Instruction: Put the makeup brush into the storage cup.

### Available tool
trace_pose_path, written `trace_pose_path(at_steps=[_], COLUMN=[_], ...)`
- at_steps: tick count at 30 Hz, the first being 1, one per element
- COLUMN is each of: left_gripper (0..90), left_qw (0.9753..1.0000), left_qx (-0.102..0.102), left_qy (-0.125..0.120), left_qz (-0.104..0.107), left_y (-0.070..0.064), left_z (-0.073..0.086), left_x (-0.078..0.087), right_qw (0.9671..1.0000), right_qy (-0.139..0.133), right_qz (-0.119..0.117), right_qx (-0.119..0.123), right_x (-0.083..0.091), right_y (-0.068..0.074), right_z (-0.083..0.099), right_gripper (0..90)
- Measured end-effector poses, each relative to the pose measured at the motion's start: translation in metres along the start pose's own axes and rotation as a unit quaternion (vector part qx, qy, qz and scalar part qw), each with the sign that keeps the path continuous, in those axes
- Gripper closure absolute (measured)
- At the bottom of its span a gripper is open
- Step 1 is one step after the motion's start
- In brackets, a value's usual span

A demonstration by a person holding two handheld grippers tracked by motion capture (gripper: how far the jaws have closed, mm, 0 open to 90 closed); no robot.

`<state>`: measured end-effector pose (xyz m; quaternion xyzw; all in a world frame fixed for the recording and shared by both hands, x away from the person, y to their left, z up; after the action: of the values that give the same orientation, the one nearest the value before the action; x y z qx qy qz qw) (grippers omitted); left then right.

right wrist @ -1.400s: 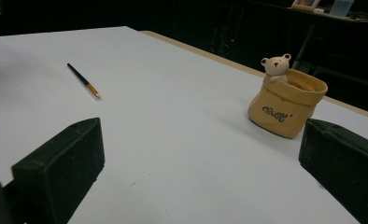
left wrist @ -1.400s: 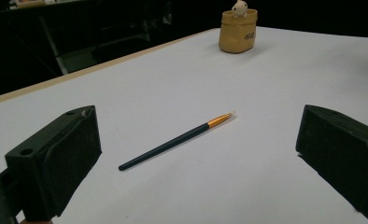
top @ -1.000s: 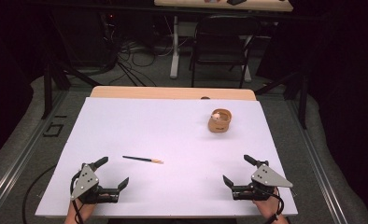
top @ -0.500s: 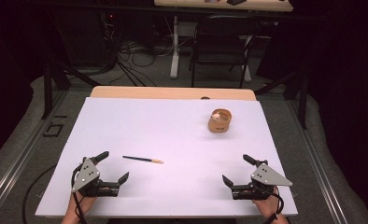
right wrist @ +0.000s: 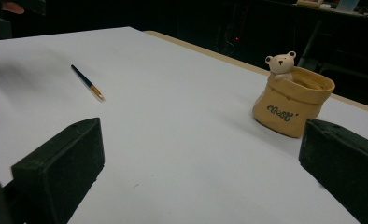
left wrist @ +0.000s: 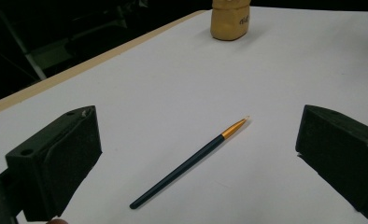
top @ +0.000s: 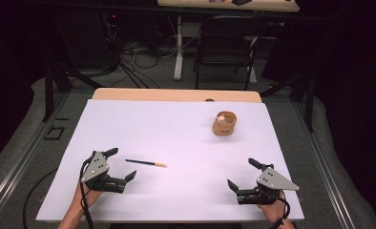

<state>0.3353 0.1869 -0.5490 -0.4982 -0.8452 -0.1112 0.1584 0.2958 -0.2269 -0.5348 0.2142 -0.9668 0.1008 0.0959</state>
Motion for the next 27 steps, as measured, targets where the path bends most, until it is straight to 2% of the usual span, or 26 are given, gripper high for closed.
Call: trace_pose_path(at_steps=[9, 18, 22, 25, 27], left_gripper=[0.1, 0.2, 0.2, 0.2, 0.2], left_qw=[0.9996, 0.9977, 0.9955, 0.9924, 0.9894], left_qx=[-0.004, -0.004, -0.012, -0.023, -0.031], left_qy=[0.025, 0.059, 0.084, 0.109, 0.127], left_qz=[0.014, 0.033, 0.042, 0.052, 0.063], left_y=[0.010, 0.029, 0.038, 0.043, 0.045], left_z=[-0.003, -0.003, -0.003, -0.004, -0.006], left_x=[-0.011, -0.021, -0.023, -0.024, -0.025], right_qw=[1.0000, 1.0000, 1.0000, 1.0000, 1.0000], right_qy=[0.001, 0.001, 0.003, 0.003, 0.006], right_qz=[-0.001, -0.002, -0.001, -0.002, -0.003], right_qx=[-0.002, -0.003, -0.003, -0.003, -0.001], right_x=[0.001, 0.001, 0.001, 0.000, 0.001], right_y=[0.000, -0.001, -0.001, -0.001, -0.001], right_z=[0.000, 0.000, 0.000, 0.001, 0.001], right_gripper=[0.0, 0.0, 0.0, 0.0, 0.0])
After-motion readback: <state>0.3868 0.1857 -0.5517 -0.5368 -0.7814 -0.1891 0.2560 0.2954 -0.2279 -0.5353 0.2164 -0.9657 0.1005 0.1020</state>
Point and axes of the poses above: each handheld gripper's, and its own axes: x roughly backward along the jaws, z roughly out of its underside, y roughly to its left, the point moved 6 cm from there along -x, roughly forward along the jaws, and after that the axes turned 14 degrees about z, right-handed, at the moved point
